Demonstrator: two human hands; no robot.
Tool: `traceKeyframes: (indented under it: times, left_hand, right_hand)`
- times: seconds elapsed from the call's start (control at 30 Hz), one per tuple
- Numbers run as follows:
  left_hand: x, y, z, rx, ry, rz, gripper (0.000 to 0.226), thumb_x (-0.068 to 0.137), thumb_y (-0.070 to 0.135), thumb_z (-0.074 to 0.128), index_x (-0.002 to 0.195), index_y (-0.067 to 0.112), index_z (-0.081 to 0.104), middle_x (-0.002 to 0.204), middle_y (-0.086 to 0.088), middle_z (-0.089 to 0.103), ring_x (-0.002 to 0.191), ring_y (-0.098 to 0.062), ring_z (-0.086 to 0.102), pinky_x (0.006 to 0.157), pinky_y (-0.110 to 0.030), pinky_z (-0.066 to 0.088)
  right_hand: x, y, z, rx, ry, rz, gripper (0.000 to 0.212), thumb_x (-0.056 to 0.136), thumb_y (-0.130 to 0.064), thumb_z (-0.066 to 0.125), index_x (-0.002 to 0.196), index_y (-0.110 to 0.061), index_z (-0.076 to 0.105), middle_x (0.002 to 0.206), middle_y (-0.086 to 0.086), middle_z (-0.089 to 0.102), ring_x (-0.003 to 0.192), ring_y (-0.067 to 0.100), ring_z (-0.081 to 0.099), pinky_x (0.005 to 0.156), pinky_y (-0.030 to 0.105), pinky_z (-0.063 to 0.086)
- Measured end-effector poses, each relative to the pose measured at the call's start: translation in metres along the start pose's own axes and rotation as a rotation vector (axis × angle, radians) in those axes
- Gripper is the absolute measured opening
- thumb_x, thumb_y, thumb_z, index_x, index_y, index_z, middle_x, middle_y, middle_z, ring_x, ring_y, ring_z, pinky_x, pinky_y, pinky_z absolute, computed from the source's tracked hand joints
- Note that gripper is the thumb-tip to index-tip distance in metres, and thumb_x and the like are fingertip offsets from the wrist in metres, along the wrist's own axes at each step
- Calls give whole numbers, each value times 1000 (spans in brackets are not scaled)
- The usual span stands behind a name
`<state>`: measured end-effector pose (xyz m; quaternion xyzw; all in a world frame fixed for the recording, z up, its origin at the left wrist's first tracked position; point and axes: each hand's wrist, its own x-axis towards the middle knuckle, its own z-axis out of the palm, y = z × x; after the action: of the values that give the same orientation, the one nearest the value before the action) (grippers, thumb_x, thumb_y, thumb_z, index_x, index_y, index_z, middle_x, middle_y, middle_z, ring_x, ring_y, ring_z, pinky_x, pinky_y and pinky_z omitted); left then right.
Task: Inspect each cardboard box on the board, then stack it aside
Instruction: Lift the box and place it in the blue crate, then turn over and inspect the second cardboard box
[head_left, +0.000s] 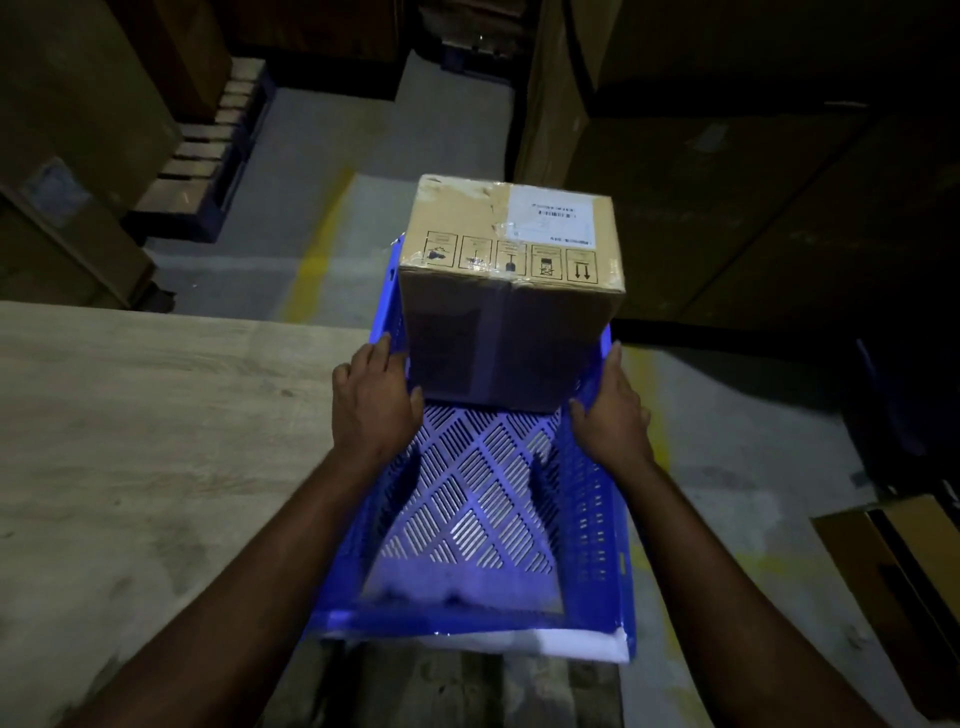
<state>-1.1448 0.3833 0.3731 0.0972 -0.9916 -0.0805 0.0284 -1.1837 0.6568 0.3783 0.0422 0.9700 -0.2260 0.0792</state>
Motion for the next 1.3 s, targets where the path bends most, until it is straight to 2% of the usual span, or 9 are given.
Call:
traceKeyframes:
  times: [0.13, 0.27, 0.43, 0.53, 0.77, 0.93, 1.03, 1.2, 1.3]
  left_hand:
    - [-56, 10, -12, -119, -11, -28, 56, 86, 35, 65, 136, 12, 56, 151, -14, 45, 134, -33, 44, 104, -46, 32]
    - [-121, 22, -26, -179, 26, -54, 58, 80, 40, 57, 131, 12, 61, 147, -15, 50, 129, -34, 51, 102, -47, 36]
    - [-227, 32, -38, -242, 187, -105, 51, 75, 35, 60, 121, 14, 66, 137, -12, 60, 121, -31, 58, 96, -48, 43]
    - [-295, 30, -35, -240, 197, -142, 50, 75, 34, 62, 121, 17, 66, 137, -10, 60, 122, -28, 58, 95, -45, 44]
    - [-425, 5, -22, -258, 119, -313, 46, 84, 37, 45, 119, 17, 67, 138, -10, 59, 124, -26, 57, 96, -43, 44]
    - [-495, -19, -12, -289, 43, -445, 44, 100, 34, 44, 142, 21, 49, 158, -2, 37, 145, -18, 32, 110, -38, 28]
    - [-543, -47, -11, -298, 63, -552, 45, 103, 36, 41, 146, 24, 43, 162, 2, 27, 148, -15, 25, 113, -38, 22]
    - [-644, -105, -8, -353, 112, -714, 47, 101, 37, 44, 147, 24, 43, 161, 1, 30, 148, -16, 26, 115, -36, 20]
    - [-714, -147, -14, -365, 132, -821, 48, 102, 38, 44, 148, 26, 40, 162, 2, 27, 149, -14, 23, 114, -30, 17]
  right_hand:
    - [-67, 9, 2, 90, 33, -31, 91, 94, -25, 64, 160, -5, 4, 165, 15, 21, 145, 36, 33, 113, 47, 28]
    - [-146, 12, 10, 164, 84, -91, 89, 91, -20, 66, 159, -4, 10, 162, 17, 28, 144, 36, 33, 113, 49, 27]
    - [-248, 15, 27, 212, 48, -269, 82, 92, -22, 60, 159, -7, 15, 165, 8, 25, 148, 29, 30, 116, 44, 24]
    - [-298, 18, 40, 286, 27, -369, 77, 89, -24, 52, 157, -4, 23, 162, 10, 31, 145, 30, 36, 115, 40, 28]
    - [-384, 16, 63, 233, -203, -478, 70, 94, -23, 55, 157, -11, 27, 149, 18, 48, 133, 35, 46, 111, 45, 36]
    - [-431, 5, 94, 79, -377, -620, 65, 100, -22, 54, 157, -13, 26, 148, 13, 50, 132, 31, 48, 110, 39, 35]
    - [-458, -12, 113, 5, -434, -702, 66, 101, -27, 54, 158, -12, 25, 147, 13, 52, 131, 31, 52, 107, 39, 39]
    - [-523, -55, 154, -18, -548, -817, 64, 102, -33, 53, 157, -15, 28, 151, 9, 49, 134, 28, 50, 109, 43, 42]
    - [-580, -87, 185, -32, -635, -868, 62, 101, -32, 55, 156, -14, 32, 150, 8, 50, 134, 28, 50, 108, 39, 43]
